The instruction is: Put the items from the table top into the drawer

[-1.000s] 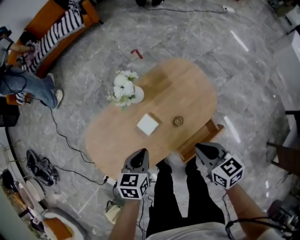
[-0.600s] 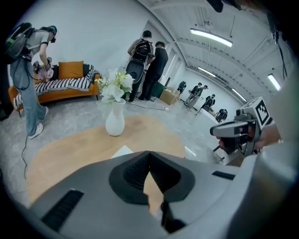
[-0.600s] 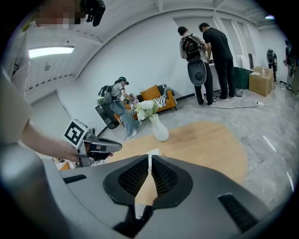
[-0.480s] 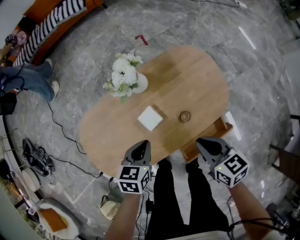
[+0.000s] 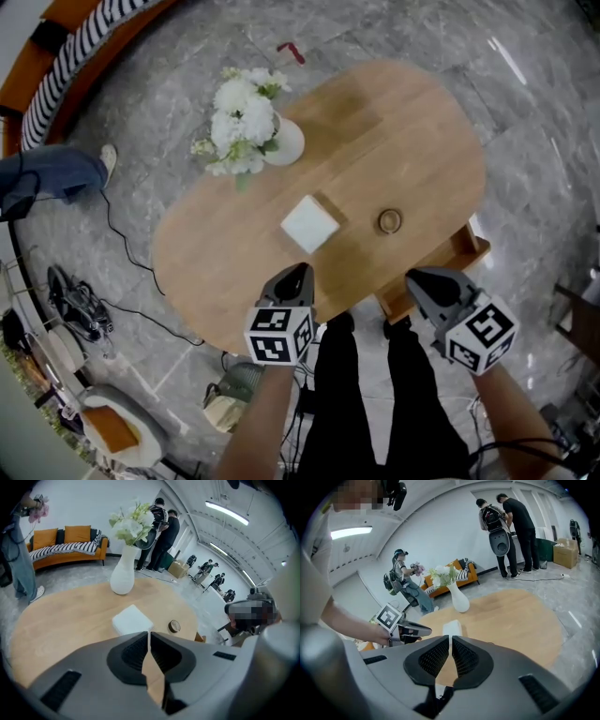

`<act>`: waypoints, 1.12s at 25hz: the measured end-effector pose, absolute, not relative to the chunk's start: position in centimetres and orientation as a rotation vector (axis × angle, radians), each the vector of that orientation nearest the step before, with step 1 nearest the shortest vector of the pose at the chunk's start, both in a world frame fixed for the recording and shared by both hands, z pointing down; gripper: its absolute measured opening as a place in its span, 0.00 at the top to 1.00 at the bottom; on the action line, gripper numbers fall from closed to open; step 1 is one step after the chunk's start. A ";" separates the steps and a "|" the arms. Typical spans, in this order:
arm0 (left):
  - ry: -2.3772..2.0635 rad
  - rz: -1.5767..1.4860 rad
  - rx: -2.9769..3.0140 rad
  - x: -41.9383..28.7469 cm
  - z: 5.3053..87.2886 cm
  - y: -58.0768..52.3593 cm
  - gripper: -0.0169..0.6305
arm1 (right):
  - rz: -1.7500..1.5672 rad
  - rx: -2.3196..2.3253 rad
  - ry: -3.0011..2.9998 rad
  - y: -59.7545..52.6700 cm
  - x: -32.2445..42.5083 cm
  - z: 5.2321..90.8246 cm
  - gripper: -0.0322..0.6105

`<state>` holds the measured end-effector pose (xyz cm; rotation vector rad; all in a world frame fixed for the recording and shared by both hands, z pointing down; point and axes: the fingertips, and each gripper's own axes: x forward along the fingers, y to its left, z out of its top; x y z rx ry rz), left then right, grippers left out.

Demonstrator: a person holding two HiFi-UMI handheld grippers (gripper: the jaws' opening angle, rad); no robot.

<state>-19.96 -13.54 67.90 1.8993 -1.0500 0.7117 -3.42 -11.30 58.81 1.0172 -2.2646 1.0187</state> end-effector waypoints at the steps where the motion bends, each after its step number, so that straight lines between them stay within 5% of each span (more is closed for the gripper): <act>1: -1.050 0.705 1.879 -20.1 68.5 -13.7 0.96 | 1.026 1.016 -2.264 -11.2 -3.5 59.2 0.89; 8: -1.051 0.744 1.753 -20.4 72.7 -14.5 0.77 | 1.065 1.012 -2.267 -11.4 -4.6 60.9 0.89; 12: -1.063 0.685 1.659 -20.5 73.9 -15.2 0.74 | 1.076 1.010 -2.269 -11.7 -5.1 61.4 0.89; 24: -1.024 0.574 1.435 -20.9 77.8 -16.0 0.73 | 1.102 1.006 -2.271 -12.3 -5.9 62.5 0.89; 28: -1.039 0.615 1.490 -20.8 77.2 -16.1 0.86 | 1.114 1.014 -2.258 -11.7 -5.7 62.9 0.89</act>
